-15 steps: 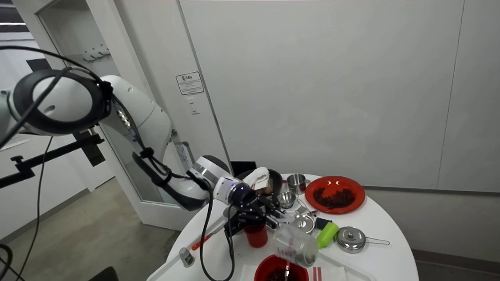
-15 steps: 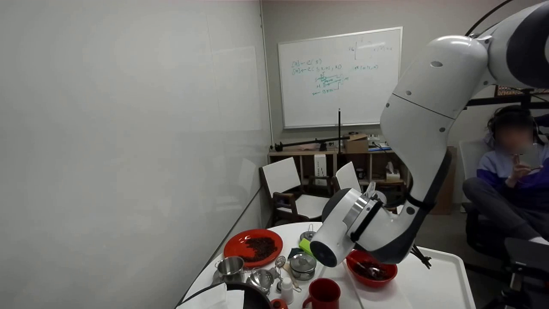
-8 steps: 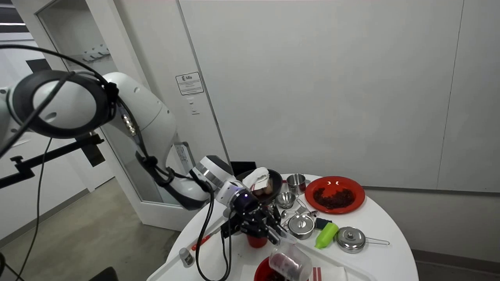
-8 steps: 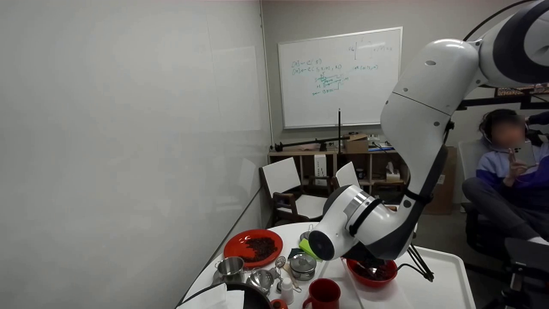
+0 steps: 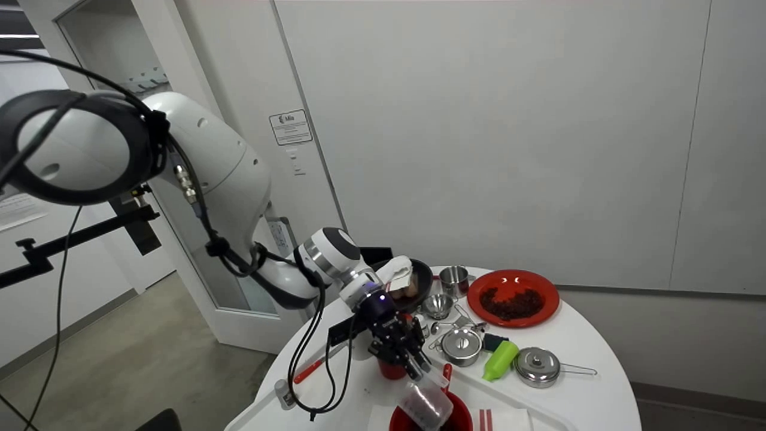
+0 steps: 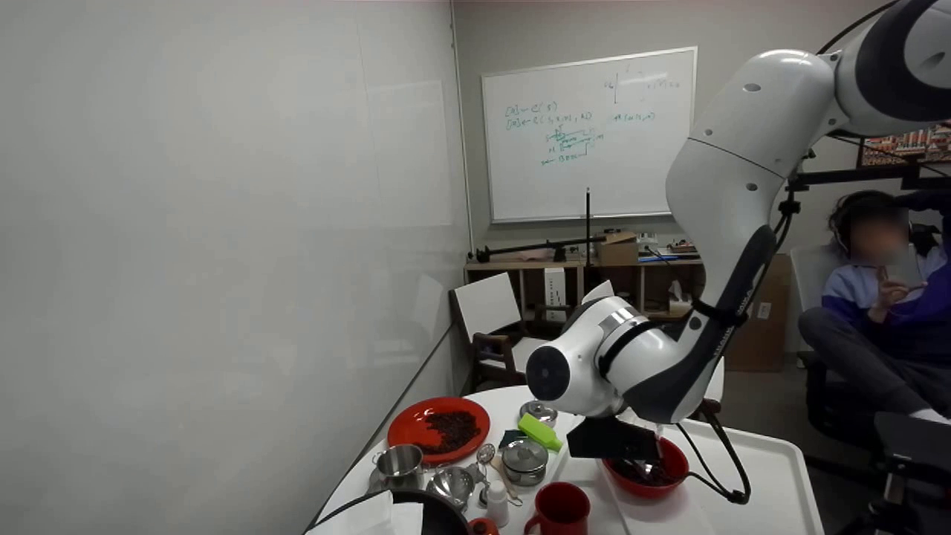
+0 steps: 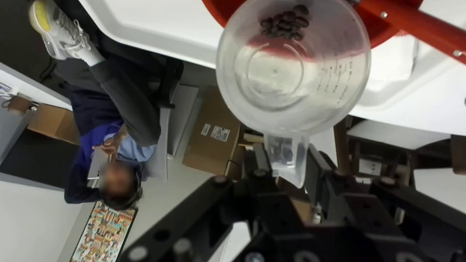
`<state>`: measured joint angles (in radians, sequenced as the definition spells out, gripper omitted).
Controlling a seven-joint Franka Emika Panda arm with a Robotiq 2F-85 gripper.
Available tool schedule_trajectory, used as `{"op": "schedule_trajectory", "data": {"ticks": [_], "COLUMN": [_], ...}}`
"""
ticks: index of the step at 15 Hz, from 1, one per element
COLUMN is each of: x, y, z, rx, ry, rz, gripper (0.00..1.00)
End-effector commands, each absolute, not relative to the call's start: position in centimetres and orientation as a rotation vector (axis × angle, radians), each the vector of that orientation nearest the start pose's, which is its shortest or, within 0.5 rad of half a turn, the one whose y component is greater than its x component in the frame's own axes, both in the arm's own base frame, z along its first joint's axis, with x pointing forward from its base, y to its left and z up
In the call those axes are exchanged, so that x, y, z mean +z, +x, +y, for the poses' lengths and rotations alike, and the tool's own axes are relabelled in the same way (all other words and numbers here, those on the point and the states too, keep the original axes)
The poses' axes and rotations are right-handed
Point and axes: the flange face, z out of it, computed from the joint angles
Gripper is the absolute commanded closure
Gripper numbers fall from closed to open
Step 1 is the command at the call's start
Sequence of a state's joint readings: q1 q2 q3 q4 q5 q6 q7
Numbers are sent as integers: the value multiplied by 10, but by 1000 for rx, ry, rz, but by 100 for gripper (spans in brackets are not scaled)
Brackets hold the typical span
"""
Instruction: Get the colorless jar and pour some of its contents in the red bowl
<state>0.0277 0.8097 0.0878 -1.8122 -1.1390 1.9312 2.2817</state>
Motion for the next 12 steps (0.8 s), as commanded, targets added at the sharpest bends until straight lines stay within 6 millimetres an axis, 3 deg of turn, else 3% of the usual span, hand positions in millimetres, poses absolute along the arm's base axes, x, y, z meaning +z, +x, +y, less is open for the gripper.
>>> {"op": "schedule_trajectory", "data": {"ticks": [1, 8, 12], "x": [102, 131, 139], "y": [578, 567, 559], "z": [10, 22, 29], "rx": [485, 235, 103], "ry": [1909, 2249, 2447], "rz": [-1403, -1291, -1183], "gripper": [89, 89, 89]}}
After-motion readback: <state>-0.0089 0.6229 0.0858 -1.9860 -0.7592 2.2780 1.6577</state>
